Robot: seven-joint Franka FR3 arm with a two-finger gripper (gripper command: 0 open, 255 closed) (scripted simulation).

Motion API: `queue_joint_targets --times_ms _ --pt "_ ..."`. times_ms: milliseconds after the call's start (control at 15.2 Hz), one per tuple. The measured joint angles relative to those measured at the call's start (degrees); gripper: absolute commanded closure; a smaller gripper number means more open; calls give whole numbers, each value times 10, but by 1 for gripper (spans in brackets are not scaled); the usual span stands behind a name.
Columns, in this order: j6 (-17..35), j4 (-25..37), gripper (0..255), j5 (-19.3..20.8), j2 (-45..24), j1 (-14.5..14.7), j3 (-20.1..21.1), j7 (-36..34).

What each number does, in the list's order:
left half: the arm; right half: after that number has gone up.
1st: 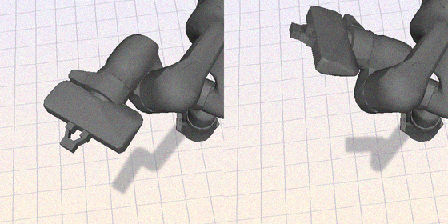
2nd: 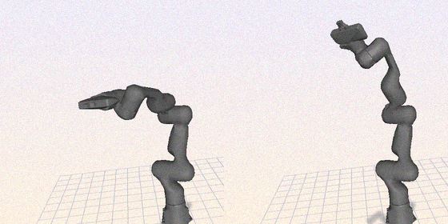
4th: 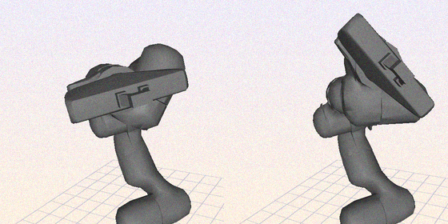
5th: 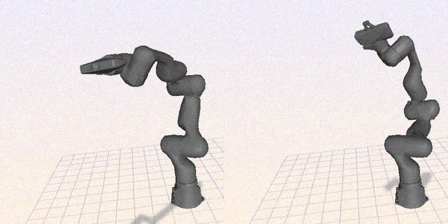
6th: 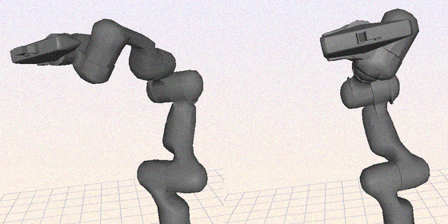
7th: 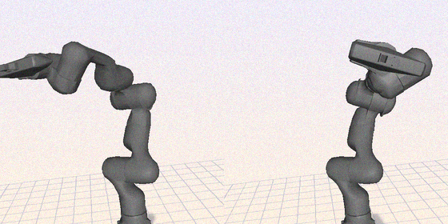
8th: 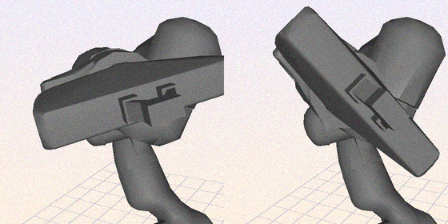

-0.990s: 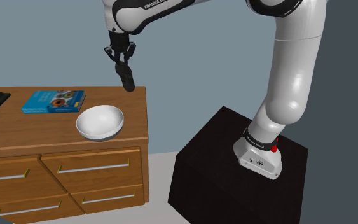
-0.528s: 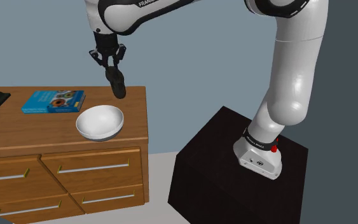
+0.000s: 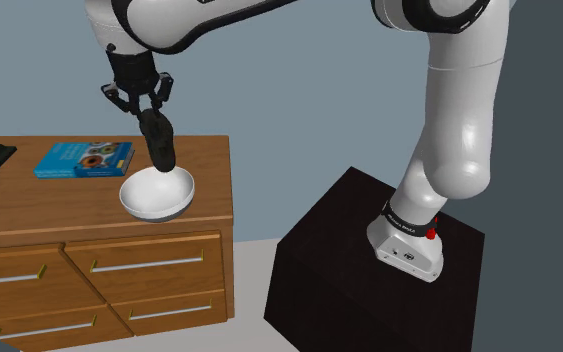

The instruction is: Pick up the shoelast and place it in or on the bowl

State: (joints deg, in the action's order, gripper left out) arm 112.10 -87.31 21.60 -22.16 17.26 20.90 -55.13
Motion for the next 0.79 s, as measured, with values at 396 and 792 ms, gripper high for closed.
queue_joint_targets --times_ms 396,792 --pt "-25 40 255 14 -29 41 8 -43" --pt "13 6 255 22 -36 41 6 -58"
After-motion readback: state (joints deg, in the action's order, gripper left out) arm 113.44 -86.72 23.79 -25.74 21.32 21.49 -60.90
